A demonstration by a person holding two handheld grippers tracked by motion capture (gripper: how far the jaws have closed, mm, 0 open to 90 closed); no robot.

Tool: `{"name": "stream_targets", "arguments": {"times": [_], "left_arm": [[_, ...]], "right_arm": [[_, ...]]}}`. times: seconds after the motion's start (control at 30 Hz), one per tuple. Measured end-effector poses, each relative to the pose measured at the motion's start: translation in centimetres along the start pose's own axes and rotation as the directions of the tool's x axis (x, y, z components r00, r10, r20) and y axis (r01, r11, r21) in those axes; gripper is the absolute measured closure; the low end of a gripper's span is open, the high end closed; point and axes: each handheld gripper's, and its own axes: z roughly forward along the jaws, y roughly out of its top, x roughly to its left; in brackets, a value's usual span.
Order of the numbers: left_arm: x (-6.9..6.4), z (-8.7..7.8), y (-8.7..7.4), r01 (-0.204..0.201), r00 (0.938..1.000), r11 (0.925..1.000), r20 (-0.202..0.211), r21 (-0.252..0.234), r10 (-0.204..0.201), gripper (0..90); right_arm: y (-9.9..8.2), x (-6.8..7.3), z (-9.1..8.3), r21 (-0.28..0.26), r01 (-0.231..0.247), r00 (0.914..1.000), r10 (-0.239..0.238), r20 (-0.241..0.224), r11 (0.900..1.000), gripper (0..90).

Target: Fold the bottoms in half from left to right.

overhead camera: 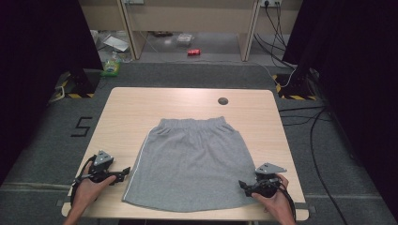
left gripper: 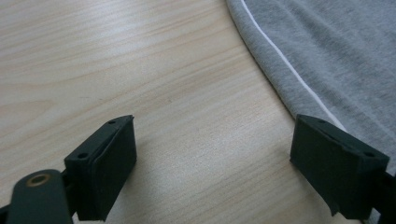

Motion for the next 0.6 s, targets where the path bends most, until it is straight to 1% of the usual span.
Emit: {"name": "stream_targets", "arguments": {"times": [0.33, 0.4, 0.43, 0.47, 0.53, 0.6], "left_arm": [[0.2, 0.1, 0.1, 0.002, 1.0000, 1.0000, 0.006, -0.002, -0.002, 14.7], [0.4, 0.1, 0.3, 0.009, 0.9999, 1.0000, 0.008, 0.004, -0.009, 15.0], [0.6, 0.2, 0.4, 0.012, 0.9998, 0.9999, 0.016, 0.006, -0.012, 15.1], [0.8, 0.3, 0.7, 0.039, 0.9989, 0.9992, 0.026, -0.002, -0.039, 15.8], [0.9, 0.5, 1.1, 0.040, 0.9989, 0.9992, 0.023, 0.000, -0.040, 15.8], [1.0, 0.7, 1.6, 0.041, 0.9989, 0.9991, 0.021, -0.009, -0.041, 16.1]], "right_arm": [[0.1, 0.1, 0.0, -0.003, 0.004, 1.0000, -0.004, 0.006, 1.0000, 17.6], [0.1, 0.1, 0.1, 0.001, 0.002, 1.0000, -0.002, 0.004, 1.0000, 17.7], [0.1, 0.2, 0.1, 0.001, -0.001, 1.0000, 0.001, 0.003, 1.0000, 17.7], [0.2, 0.2, 0.1, -0.001, 0.009, 1.0000, -0.009, 0.003, 1.0000, 17.7], [0.2, 0.2, 0.1, -0.007, 0.012, 0.9999, -0.012, 0.003, 0.9999, 17.8], [0.3, 0.2, 0.2, -0.008, 0.011, 0.9999, -0.011, 0.006, 0.9999, 17.9]]}}
